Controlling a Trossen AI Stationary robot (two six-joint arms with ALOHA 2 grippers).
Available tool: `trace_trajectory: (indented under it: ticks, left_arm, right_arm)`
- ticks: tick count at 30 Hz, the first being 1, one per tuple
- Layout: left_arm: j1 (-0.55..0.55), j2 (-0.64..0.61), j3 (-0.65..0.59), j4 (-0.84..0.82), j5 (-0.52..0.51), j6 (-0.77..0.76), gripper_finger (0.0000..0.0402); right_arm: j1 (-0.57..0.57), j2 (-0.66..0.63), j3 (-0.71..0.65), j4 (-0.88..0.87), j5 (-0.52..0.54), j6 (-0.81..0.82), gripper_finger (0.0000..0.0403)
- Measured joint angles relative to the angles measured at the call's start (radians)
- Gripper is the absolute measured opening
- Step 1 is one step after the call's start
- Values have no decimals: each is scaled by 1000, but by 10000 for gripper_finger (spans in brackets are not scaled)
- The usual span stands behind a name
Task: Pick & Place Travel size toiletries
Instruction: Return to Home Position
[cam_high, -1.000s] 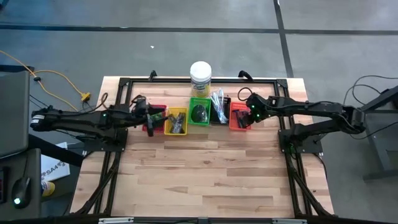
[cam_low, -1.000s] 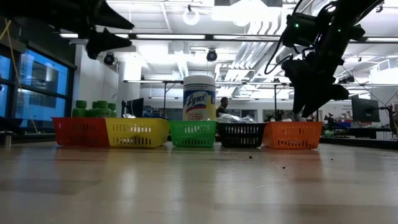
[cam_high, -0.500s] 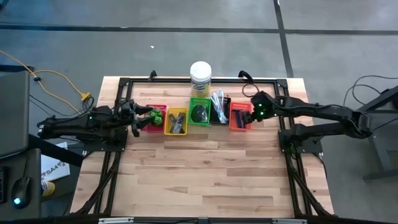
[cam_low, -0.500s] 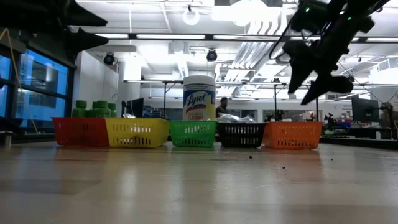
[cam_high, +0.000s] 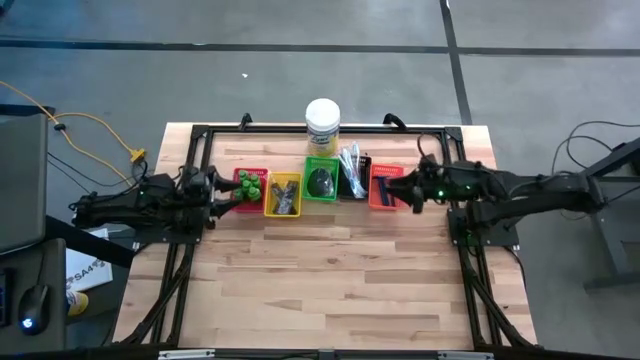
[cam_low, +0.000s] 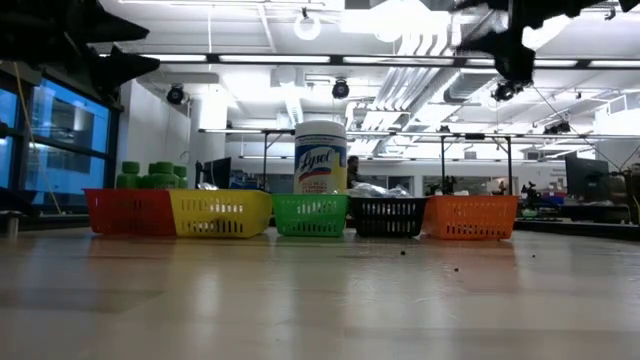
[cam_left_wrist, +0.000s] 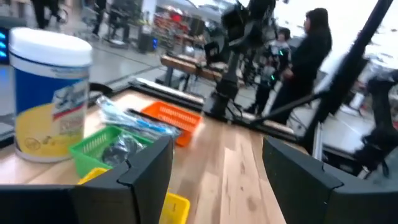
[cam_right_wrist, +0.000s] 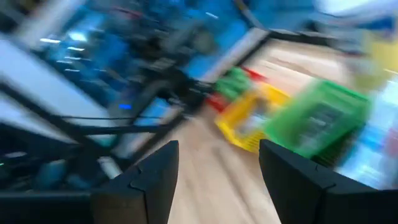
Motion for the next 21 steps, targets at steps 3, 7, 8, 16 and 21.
trace_trajectory:
  ticks: [3, 7, 8, 16, 21]
  left_arm:
    - [0, 2, 0, -13, 31, 20, 241]
    - [0, 2, -4, 1, 89, 18, 241]
    - [0, 5, -20, 26, 106, 14, 241]
    - [0, 3, -200, 290, 150, -54, 241]
    - [0, 0, -216, 335, 107, -55, 241]
  right_arm:
    - [70, 1, -72, 221, 7, -51, 212]
    - [137, 14, -188, 454, 87, -85, 212]
    - [151, 15, -210, 480, 103, -90, 212]
    - [204, 9, -336, 657, 190, -90, 212]
    - [204, -12, -407, 716, 201, -77, 211]
